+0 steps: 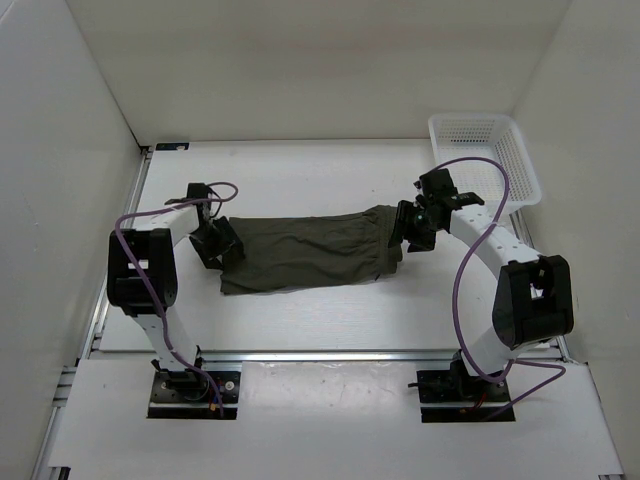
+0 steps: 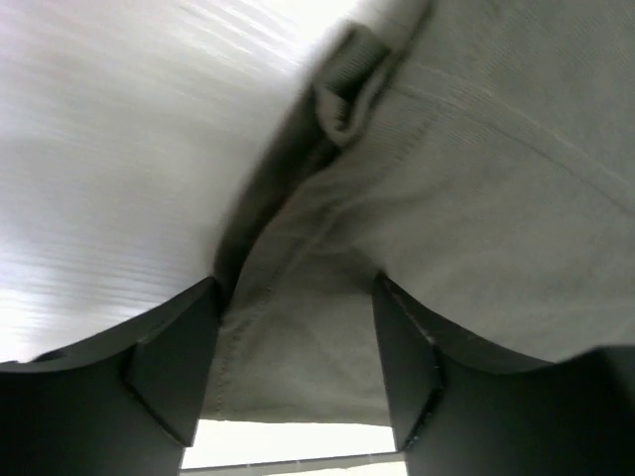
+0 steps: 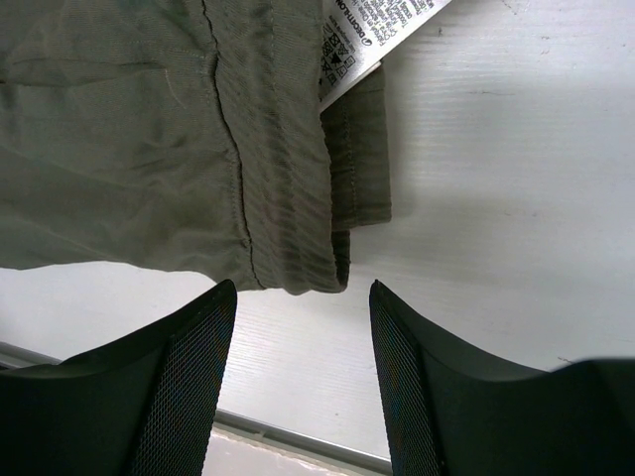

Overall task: Fold and stack the shorts
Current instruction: Fold the shorts

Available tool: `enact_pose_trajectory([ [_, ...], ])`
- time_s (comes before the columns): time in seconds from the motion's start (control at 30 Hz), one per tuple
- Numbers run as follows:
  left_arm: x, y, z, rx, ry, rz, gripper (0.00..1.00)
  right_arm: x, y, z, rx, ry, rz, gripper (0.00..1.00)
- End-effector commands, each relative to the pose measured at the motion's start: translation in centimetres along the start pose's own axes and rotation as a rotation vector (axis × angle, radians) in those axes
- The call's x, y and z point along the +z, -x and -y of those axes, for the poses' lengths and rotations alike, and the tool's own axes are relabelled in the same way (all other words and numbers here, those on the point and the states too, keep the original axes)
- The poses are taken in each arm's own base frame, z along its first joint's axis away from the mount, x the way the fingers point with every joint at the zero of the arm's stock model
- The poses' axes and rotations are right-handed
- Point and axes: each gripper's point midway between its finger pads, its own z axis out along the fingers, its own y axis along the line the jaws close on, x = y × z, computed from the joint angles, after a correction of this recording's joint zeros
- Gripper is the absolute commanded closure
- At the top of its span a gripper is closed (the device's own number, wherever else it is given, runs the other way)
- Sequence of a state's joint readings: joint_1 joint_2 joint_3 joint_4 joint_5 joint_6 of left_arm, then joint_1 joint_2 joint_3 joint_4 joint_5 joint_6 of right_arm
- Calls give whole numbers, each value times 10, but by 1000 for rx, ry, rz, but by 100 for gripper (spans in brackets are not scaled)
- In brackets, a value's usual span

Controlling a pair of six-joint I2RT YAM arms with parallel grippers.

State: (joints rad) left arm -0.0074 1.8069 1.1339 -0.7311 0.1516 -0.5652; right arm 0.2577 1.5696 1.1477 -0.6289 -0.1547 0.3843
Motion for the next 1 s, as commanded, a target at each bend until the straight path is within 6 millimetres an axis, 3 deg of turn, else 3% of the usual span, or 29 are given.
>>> enact_pose_trajectory([
  [0.0, 11, -14, 14, 33, -57, -35, 28, -10, 5, -3, -26, 6, 39, 39],
  [0.03, 11, -13, 12, 33, -49, -30, 34, -11, 3, -3, -24, 2, 31, 39],
  [0.13, 13, -9, 16, 34, -58, -32, 62, -11, 2, 0, -22, -9, 26, 39],
  [0.17, 11, -6, 19, 35, -63, -25, 81, -13, 3, -1, -24, -6, 34, 39],
  [0.2, 9, -3, 21, 37, -69, -16, 90, -13, 4, 1, -24, -17, 39, 39],
  [0.33, -14, 17, 23, 53, -56, 59, 90, -20, 2, 4, -23, -37, 45, 39],
  [0.43, -61, 55, 26, 102, 9, 220, 90, -27, 3, 3, -26, -40, 64, 39],
  [0.47, -75, 54, 27, 125, 38, 229, 90, -30, 4, 2, -28, -37, 74, 39],
  [0.5, -99, 66, 44, 178, 26, 295, 90, -30, 2, 3, -26, -40, 66, 39],
  [0.57, -123, 73, 52, 216, 57, 350, 90, -32, 0, 4, -27, -39, 67, 39],
  [0.6, -140, 73, 65, 255, 46, 372, 90, -32, 0, 3, -17, -39, 67, 39],
  [0.73, -161, 66, 101, 323, 3, 403, 90, -34, 1, 2, -19, -36, 75, 39],
  [0.77, -171, 53, 126, 373, -34, 410, 90, -34, 1, 2, -19, -36, 75, 39],
  [0.8, -171, 53, 127, 373, -35, 410, 90, -34, 1, 2, -19, -36, 75, 39],
  [0.83, -176, 43, 148, 405, -71, 418, 90, -37, 3, 2, -12, -40, 89, 39],
  [0.9, -176, 31, 165, 429, -75, 418, 90, -37, 3, 2, -12, -40, 89, 39],
  [0.93, -170, 16, 182, 468, -87, 396, 90, -40, 1, 2, -11, -40, 88, 39],
  [0.97, -178, 13, 196, 473, -109, 415, 90, -40, 1, 2, -11, -40, 88, 39],
])
